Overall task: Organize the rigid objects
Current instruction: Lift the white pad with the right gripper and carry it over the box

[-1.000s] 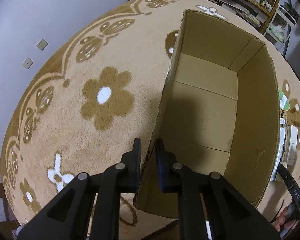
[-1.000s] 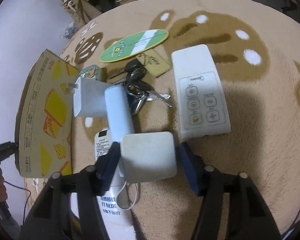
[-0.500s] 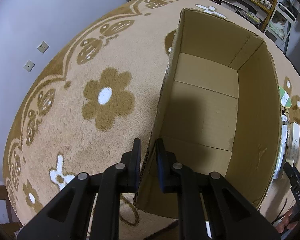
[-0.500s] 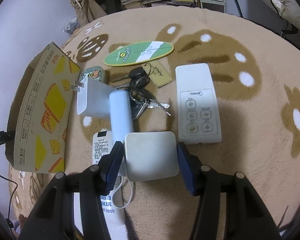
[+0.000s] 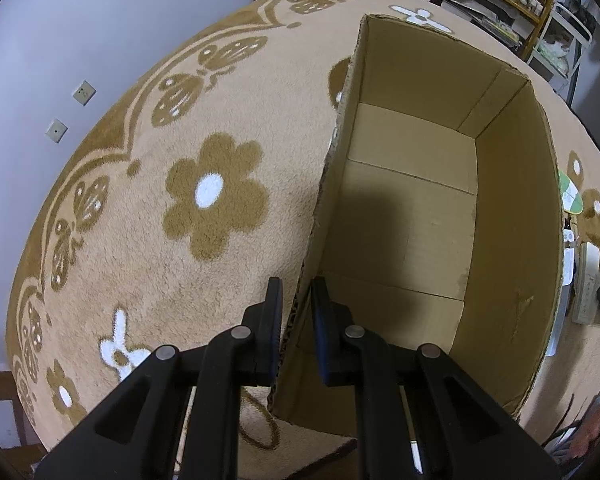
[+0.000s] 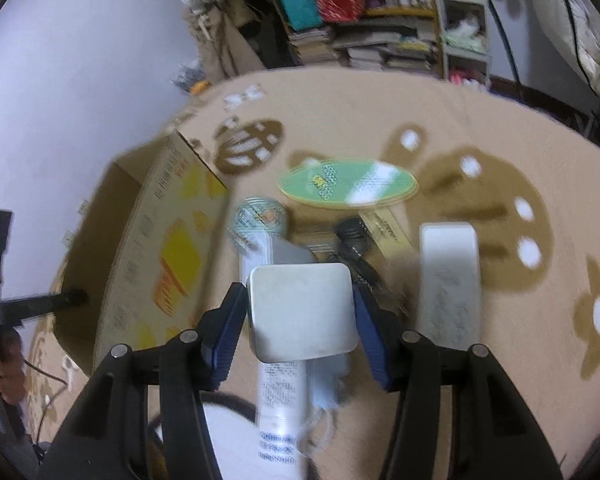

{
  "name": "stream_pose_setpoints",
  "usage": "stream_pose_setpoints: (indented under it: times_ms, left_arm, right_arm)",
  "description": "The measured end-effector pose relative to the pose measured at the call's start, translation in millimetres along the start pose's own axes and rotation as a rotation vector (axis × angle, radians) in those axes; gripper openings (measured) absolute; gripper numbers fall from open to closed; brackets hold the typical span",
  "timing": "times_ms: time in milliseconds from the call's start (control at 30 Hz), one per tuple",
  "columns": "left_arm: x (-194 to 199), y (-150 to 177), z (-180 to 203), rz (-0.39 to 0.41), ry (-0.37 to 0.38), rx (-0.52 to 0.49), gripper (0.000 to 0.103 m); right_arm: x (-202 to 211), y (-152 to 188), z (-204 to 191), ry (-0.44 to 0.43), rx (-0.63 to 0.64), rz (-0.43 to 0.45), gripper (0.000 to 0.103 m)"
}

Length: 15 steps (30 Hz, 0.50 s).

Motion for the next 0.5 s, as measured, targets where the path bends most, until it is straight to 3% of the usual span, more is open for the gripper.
stream_pose_setpoints:
  times_ms: [267, 500]
  left_arm:
    - [0.5, 1.0, 7.1, 0.009, -0.051, -0.017, 0.014]
    - [0.7, 1.3, 7.8, 0.013, -0.057, -0.016, 0.014]
  right_arm:
    - [0.0, -40.3, -51.5, -0.087, 0.096, 0.077, 0.058]
    - [9.1, -53.4, -100.8, -0.139, 0.203, 0.144, 0.058]
Point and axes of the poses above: each gripper's, at about its wrist camera, not at the fingertips, and x roughly against the way its jaws point, z to its right, y to its underside, the point moved 3 cm from there along -x, roughly the way its jaws point, and after that the axes turned 8 degrees about -z, right-handed, at the moved point
